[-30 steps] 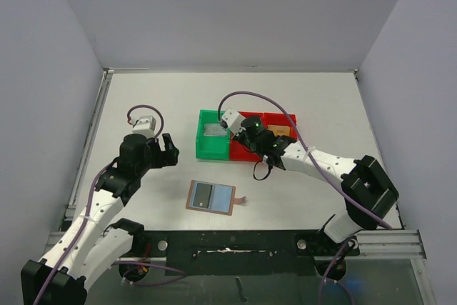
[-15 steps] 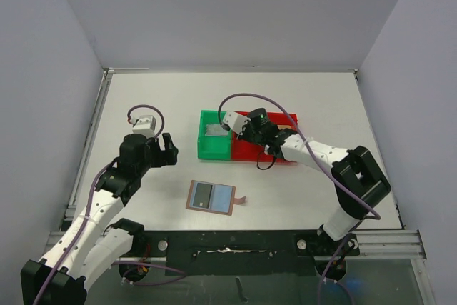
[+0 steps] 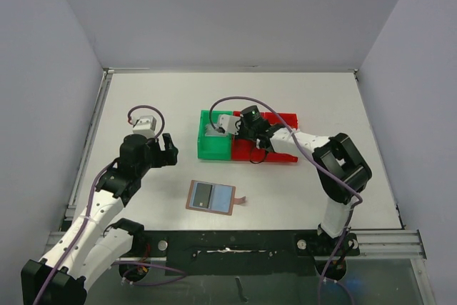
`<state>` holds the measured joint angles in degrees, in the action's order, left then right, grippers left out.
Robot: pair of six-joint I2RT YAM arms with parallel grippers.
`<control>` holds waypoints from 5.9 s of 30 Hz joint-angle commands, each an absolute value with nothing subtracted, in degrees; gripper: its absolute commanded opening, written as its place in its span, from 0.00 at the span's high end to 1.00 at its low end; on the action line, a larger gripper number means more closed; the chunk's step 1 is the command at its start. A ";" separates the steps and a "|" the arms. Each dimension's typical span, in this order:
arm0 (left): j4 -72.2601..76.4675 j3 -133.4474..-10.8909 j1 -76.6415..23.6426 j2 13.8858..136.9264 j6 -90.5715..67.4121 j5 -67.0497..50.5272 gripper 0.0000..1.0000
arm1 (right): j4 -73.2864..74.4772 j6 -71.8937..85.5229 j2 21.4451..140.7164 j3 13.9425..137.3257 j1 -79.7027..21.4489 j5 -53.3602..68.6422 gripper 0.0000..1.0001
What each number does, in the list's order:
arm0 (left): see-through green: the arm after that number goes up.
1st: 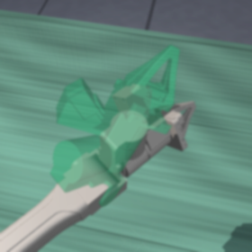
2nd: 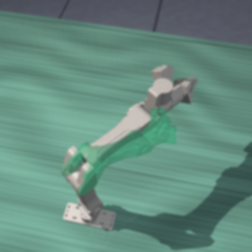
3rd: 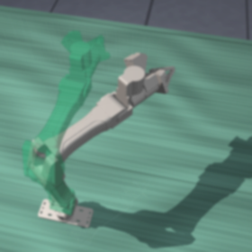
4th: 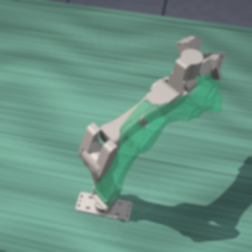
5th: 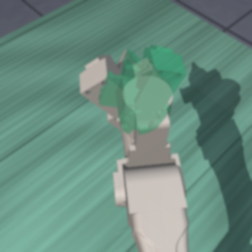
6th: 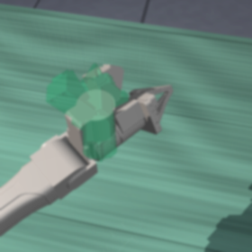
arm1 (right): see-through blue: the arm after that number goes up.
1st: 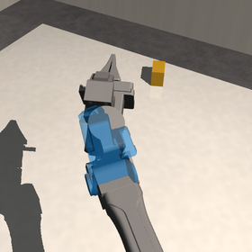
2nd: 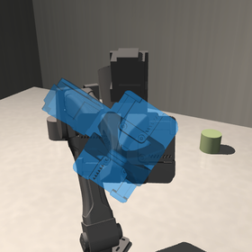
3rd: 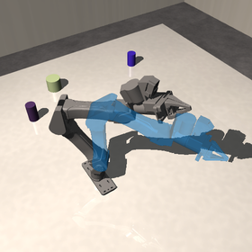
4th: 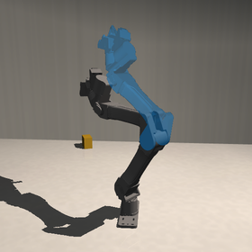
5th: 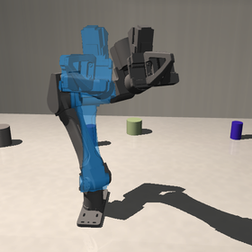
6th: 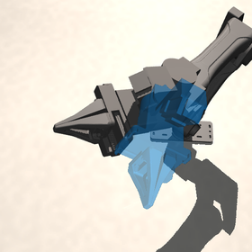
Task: Take the credit cards out of the card holder
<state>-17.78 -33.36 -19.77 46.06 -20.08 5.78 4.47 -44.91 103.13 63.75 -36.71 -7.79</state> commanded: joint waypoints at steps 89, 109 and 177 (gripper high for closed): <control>-17.03 -29.24 -22.50 57.59 -45.12 -16.41 0.34 | -9.27 69.21 88.74 42.73 -64.60 -13.02 0.50; -13.19 -24.67 -23.40 57.18 -48.92 -21.35 0.58 | -16.68 73.08 95.06 37.71 -59.29 -2.99 0.65; -15.27 -25.41 -34.98 65.33 -47.90 -10.25 0.74 | -23.20 72.97 93.21 34.46 -58.00 2.96 0.72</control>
<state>-15.03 -23.64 -34.83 64.84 -49.04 -12.82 -20.58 72.12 95.92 36.16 -58.15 2.70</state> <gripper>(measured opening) 0.266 0.279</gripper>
